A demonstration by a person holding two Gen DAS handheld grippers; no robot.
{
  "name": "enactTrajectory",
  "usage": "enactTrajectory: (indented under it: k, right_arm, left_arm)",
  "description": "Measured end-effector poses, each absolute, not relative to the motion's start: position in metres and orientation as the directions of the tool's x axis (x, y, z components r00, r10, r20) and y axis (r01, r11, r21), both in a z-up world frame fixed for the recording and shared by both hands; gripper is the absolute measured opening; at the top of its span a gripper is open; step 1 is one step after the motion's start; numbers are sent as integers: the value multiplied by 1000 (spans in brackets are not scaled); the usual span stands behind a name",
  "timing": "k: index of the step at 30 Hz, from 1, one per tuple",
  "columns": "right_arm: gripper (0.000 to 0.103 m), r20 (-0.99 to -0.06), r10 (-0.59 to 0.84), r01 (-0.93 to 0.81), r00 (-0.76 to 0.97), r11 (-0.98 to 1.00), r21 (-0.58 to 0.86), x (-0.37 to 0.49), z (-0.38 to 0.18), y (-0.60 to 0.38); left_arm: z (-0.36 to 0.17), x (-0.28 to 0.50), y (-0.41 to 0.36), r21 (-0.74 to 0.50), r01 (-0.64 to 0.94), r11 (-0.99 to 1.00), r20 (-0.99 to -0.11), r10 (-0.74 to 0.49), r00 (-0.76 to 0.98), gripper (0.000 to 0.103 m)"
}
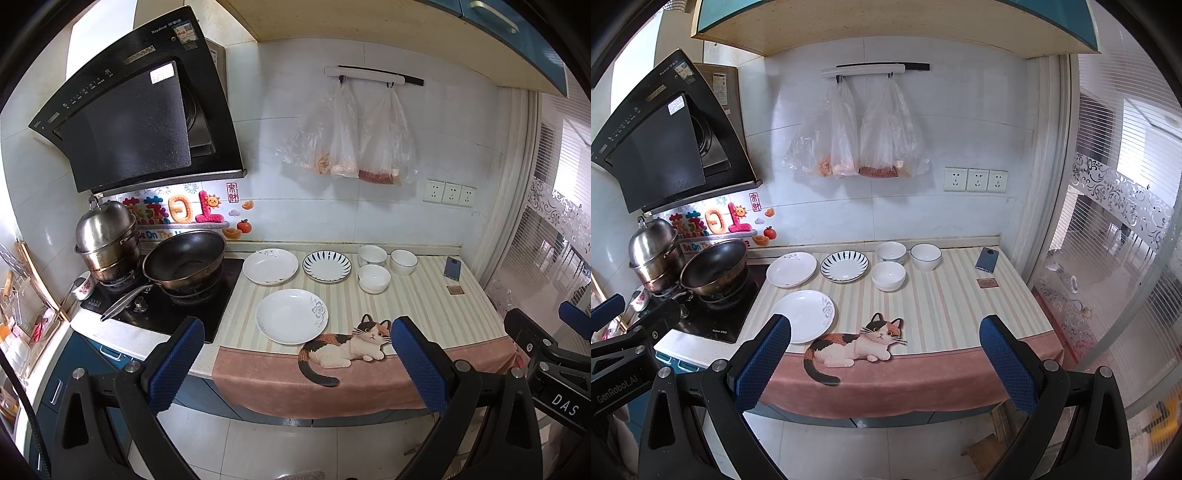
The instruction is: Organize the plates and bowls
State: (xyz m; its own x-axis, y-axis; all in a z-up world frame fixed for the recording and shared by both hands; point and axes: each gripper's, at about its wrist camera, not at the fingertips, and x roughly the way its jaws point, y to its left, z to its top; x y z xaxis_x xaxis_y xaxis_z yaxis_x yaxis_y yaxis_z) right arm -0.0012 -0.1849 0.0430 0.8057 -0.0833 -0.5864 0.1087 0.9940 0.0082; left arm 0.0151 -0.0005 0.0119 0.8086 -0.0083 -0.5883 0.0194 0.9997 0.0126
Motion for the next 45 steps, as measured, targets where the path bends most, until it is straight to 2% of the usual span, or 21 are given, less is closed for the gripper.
enactTrajectory:
  k: [38,40,45]
  right_arm:
    - [103,-580,-53,95,813,995,41,4,38,-176]
    - [103,-593,-28,74,804,996,54,14,27,-174]
    - [103,-694,1,54,720,997,57,62,-22,-162]
  left_arm:
    - [16,28,7,7,16,1000,-572,-9,820,103]
    - [10,35,14,-2,8,1000,-571,-7,821,103]
    - [-27,71,43,-29,-41,999,-589,16,808,103]
